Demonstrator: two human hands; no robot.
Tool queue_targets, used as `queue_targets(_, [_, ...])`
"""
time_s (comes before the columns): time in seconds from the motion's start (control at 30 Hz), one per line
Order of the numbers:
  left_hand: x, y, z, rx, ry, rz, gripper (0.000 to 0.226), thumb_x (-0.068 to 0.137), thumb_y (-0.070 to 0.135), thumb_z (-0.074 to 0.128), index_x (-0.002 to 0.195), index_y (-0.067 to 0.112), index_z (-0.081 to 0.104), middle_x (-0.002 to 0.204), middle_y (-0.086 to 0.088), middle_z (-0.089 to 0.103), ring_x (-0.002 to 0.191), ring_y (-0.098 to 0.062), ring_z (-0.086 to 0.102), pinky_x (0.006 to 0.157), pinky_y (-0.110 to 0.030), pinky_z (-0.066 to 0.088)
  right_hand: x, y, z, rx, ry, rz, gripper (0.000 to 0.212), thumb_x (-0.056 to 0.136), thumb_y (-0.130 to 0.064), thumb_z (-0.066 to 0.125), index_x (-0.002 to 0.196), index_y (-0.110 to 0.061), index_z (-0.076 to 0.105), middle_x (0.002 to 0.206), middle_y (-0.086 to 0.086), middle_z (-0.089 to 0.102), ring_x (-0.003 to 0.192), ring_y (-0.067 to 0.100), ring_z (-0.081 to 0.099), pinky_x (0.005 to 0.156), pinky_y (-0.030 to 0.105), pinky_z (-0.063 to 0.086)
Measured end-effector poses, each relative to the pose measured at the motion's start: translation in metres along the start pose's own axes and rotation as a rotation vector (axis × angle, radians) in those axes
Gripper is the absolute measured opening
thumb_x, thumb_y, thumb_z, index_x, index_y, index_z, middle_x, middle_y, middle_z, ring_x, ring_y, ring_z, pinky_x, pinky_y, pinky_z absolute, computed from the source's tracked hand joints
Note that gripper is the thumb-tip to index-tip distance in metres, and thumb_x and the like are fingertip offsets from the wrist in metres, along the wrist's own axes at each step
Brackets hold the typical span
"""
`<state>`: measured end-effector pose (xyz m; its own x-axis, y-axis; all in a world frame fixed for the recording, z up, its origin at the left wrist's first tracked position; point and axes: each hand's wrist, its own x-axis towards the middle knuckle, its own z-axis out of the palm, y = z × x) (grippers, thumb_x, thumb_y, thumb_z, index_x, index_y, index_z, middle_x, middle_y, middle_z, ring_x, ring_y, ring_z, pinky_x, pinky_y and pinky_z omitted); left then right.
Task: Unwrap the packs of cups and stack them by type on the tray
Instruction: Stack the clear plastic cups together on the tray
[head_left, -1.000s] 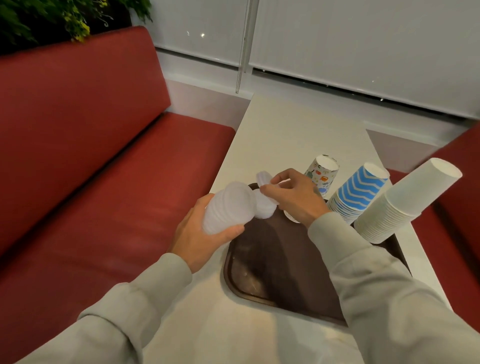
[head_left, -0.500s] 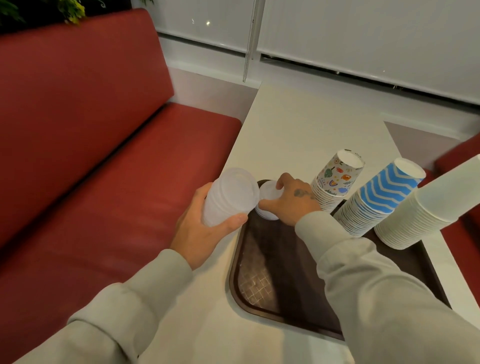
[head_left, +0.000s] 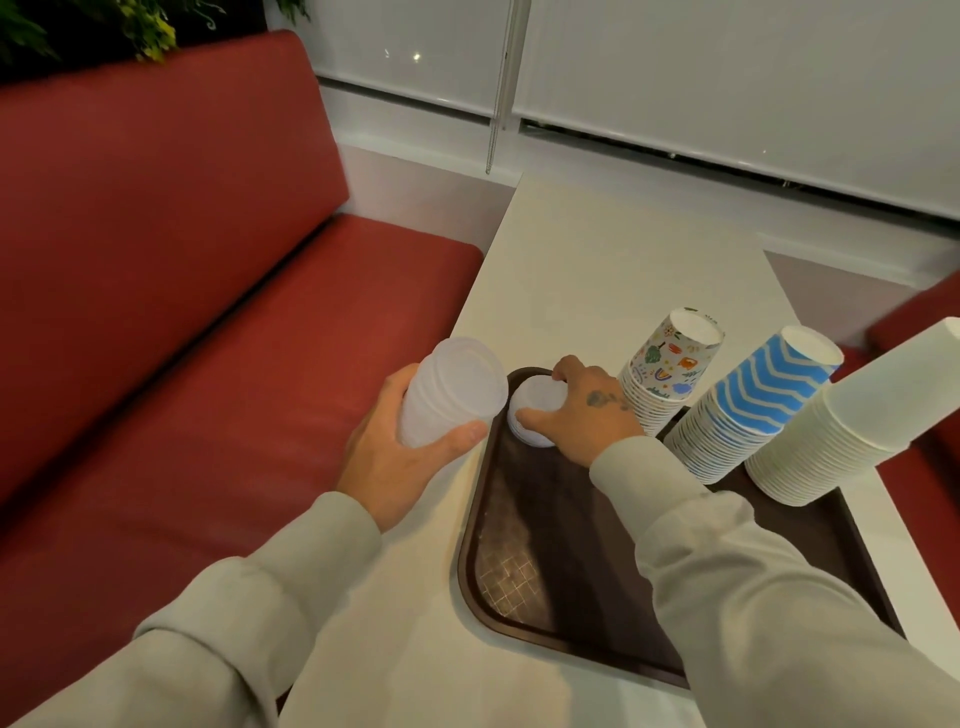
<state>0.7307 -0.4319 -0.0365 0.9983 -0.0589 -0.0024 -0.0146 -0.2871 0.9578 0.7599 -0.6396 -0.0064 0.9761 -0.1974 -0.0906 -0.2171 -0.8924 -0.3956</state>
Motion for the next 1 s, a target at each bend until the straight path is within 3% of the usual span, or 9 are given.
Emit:
queue_targets(0.1, [-0.001,0.003,-0.001,0.035,0.014,0.014,0.073,0.070,0.054,0.080,0.128,0.053,0.036,0.118,0.028,0.050,0.111,-0.005,0.050,0.089,-0.027,0.046,-0.014,-0.017,-0.020,0.235,0.202,-0.115,0.041,0.089,-0.047,0.067,0.117,-0.018,0.057,0.122,0.000,0.058,0.111,0.018,0.056,0.084,0.026,0.039])
queue_targets(0.2, [-0.003,0.007,-0.001,0.050,0.025,0.012,0.072,0.070,0.055,0.081,0.127,0.053,0.038,0.119,0.025,0.053,0.110,-0.007,0.053,0.090,-0.030,0.050,-0.035,-0.040,-0.039,0.527,0.069,-0.210,0.036,0.083,-0.057,0.069,0.104,-0.030,0.060,0.111,-0.016,0.064,0.102,0.001,0.062,0.083,0.022,0.050])
queue_targets(0.3, [-0.007,0.014,0.001,0.045,0.013,0.012,0.071,0.071,0.056,0.080,0.129,0.050,0.039,0.122,0.020,0.055,0.110,-0.009,0.054,0.082,-0.022,0.046,-0.048,-0.054,-0.041,0.407,-0.117,-0.278,0.047,0.071,-0.066,0.074,0.104,-0.039,0.054,0.121,-0.018,0.060,0.111,0.008,0.058,0.089,0.032,0.053])
queue_targets(0.43, [-0.009,0.018,0.003,0.064,0.002,0.025,0.078,0.070,0.058,0.080,0.135,0.048,0.038,0.124,0.016,0.056,0.111,-0.012,0.055,0.087,-0.031,0.050,-0.050,-0.059,-0.036,0.277,-0.118,-0.270,0.046,0.071,-0.061,0.076,0.102,-0.037,0.052,0.120,-0.011,0.057,0.111,0.018,0.055,0.094,0.043,0.053])
queue_targets(0.53, [-0.009,0.015,0.001,0.088,-0.004,0.038,0.079,0.063,0.066,0.079,0.130,0.054,0.038,0.121,0.018,0.056,0.109,-0.011,0.057,0.088,-0.037,0.056,-0.049,-0.057,-0.035,0.272,-0.109,-0.261,0.042,0.072,-0.058,0.076,0.101,-0.036,0.054,0.115,-0.011,0.059,0.108,0.016,0.057,0.092,0.040,0.054])
queue_targets(0.7, [-0.008,0.012,-0.002,0.127,-0.013,0.042,0.077,0.062,0.071,0.076,0.126,0.055,0.036,0.120,0.019,0.054,0.109,-0.012,0.055,0.085,-0.033,0.054,-0.043,-0.054,-0.034,0.400,-0.108,-0.207,0.036,0.075,-0.057,0.075,0.100,-0.035,0.059,0.108,-0.011,0.062,0.101,0.011,0.060,0.076,0.026,0.049])
queue_targets(0.9, [-0.004,0.005,-0.006,0.125,0.014,0.028,0.077,0.064,0.067,0.077,0.129,0.050,0.038,0.125,0.017,0.052,0.114,-0.015,0.051,0.094,-0.040,0.052,-0.022,-0.038,-0.038,0.546,-0.009,-0.090,0.045,0.063,-0.064,0.076,0.091,-0.030,0.063,0.096,-0.005,0.070,0.095,0.016,0.067,0.081,0.036,0.054])
queue_targets(1.0, [-0.002,0.001,-0.008,0.118,0.042,0.015,0.071,0.068,0.060,0.080,0.124,0.054,0.037,0.126,0.017,0.051,0.115,-0.016,0.050,0.096,-0.039,0.050,-0.010,-0.026,-0.044,0.470,0.033,-0.042,0.038,0.070,-0.055,0.077,0.095,-0.030,0.061,0.104,-0.005,0.065,0.098,0.017,0.063,0.071,0.031,0.048])
